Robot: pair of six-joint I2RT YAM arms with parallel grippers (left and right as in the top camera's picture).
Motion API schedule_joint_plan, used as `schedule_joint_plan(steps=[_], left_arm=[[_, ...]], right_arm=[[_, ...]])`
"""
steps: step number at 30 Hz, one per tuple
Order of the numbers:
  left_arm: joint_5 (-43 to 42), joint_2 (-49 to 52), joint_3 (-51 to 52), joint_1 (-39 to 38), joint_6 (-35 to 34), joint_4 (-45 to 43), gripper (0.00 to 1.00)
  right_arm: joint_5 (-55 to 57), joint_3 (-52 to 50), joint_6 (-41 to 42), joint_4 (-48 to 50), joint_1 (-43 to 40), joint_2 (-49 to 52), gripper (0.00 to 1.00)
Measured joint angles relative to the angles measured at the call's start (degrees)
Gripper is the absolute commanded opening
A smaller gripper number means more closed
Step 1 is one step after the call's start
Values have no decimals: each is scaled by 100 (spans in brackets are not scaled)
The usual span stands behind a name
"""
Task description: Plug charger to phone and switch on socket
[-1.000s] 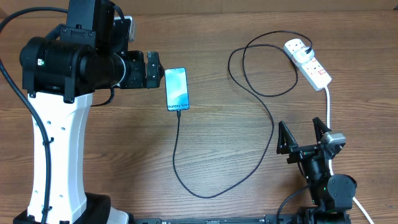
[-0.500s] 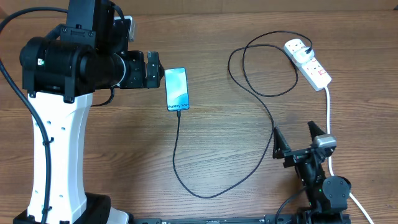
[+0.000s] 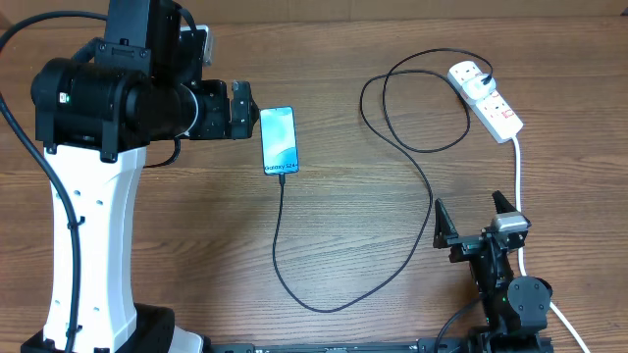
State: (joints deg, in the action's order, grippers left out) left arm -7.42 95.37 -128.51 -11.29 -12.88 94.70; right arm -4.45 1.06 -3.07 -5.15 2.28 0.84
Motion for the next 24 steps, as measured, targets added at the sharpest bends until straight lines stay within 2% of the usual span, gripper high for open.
schedule_joint_plan(steps=[24], left_arm=[[0, 0, 0, 0, 2, 0, 100]], right_arm=[[254, 0, 22, -7, 0, 0, 100]])
